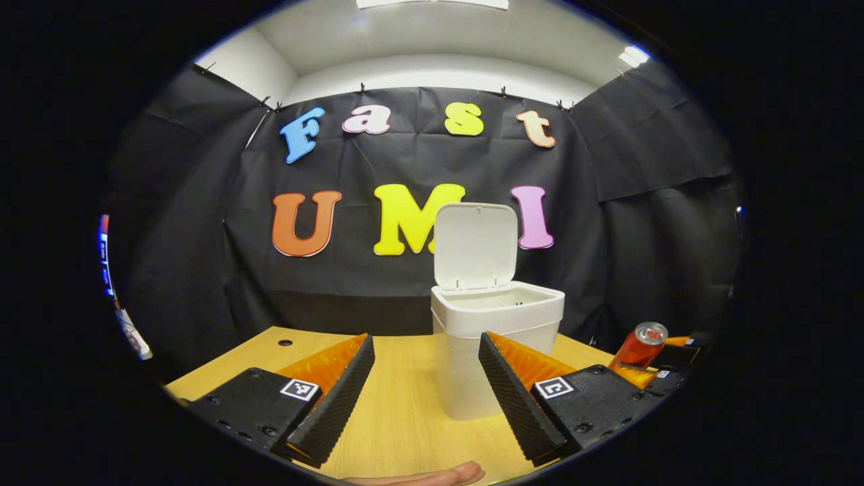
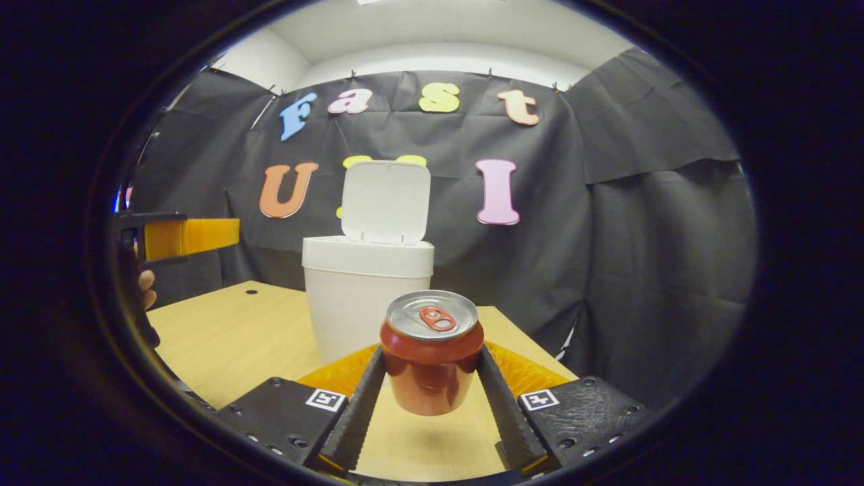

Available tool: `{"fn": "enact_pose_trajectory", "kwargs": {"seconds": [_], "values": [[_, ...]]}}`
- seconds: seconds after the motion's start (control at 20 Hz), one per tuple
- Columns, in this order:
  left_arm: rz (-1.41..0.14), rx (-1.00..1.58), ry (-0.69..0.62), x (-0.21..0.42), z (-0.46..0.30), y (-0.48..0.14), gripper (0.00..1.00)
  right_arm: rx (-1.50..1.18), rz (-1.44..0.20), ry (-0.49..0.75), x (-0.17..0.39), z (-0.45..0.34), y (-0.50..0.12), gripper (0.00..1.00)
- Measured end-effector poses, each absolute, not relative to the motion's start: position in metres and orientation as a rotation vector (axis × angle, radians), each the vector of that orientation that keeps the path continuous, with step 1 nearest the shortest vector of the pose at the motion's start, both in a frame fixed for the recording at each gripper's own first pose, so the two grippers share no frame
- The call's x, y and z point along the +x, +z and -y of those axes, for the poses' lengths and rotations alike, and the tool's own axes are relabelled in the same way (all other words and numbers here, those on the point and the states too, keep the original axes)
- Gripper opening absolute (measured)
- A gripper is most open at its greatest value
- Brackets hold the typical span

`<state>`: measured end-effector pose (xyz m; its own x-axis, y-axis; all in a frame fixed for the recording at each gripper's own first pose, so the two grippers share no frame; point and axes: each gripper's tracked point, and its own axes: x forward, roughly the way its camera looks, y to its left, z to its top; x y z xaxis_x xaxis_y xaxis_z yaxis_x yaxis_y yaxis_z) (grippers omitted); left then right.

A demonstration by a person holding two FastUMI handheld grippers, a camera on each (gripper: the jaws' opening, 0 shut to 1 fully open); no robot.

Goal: Press the lid of the desktop garbage bin to open it, pick up the crumpled paper on the desktop and throw it into the bin, then pick up the pop can on the desktop and drop it into the bin, and finally close the garbage bin lid.

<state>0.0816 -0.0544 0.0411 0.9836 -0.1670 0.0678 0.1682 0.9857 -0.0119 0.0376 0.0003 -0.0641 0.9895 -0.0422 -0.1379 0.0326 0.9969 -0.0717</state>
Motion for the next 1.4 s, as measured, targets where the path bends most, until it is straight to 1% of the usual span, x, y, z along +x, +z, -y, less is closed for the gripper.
{"fn": "enact_pose_trajectory", "kwargs": {"seconds": [0.05,0.15,0.25,0.4,0.6,0.75,0.9,1.1,1.2,1.4], "values": [[0.065,-0.005,-0.155,0.078,0.048,0.038,1.00,-0.085,-0.126,-0.047,0.035,-0.001,-0.056,0.78],[0.059,-0.005,-0.175,0.071,0.047,0.030,1.00,-0.108,-0.117,-0.061,0.031,-0.003,-0.047,0.78],[0.044,-0.005,-0.197,0.067,0.045,0.022,1.00,-0.107,-0.113,-0.046,0.031,-0.012,-0.037,0.79],[0.029,0.004,-0.189,0.061,0.033,0.013,1.00,-0.108,-0.104,-0.030,0.031,-0.021,-0.017,0.78],[0.025,-0.006,-0.208,0.055,0.027,0.007,1.00,-0.114,-0.068,-0.003,0.041,-0.041,0.022,0.78],[0.040,0.007,-0.199,0.056,0.014,0.008,1.00,-0.099,-0.031,0.028,0.059,-0.053,0.061,0.79],[0.021,0.000,-0.183,0.057,0.003,0.002,1.00,-0.069,-0.028,0.047,0.087,-0.062,0.089,0.78],[0.017,0.003,-0.174,0.060,-0.012,0.001,1.00,-0.090,-0.021,0.037,0.119,-0.070,0.117,0.78],[0.011,-0.017,-0.164,0.064,-0.018,-0.001,1.00,-0.084,-0.026,0.060,0.135,-0.079,0.124,0.78],[-0.007,-0.031,-0.151,0.065,-0.030,-0.004,1.00,-0.083,-0.081,0.051,0.172,-0.082,0.126,0.78]]}}
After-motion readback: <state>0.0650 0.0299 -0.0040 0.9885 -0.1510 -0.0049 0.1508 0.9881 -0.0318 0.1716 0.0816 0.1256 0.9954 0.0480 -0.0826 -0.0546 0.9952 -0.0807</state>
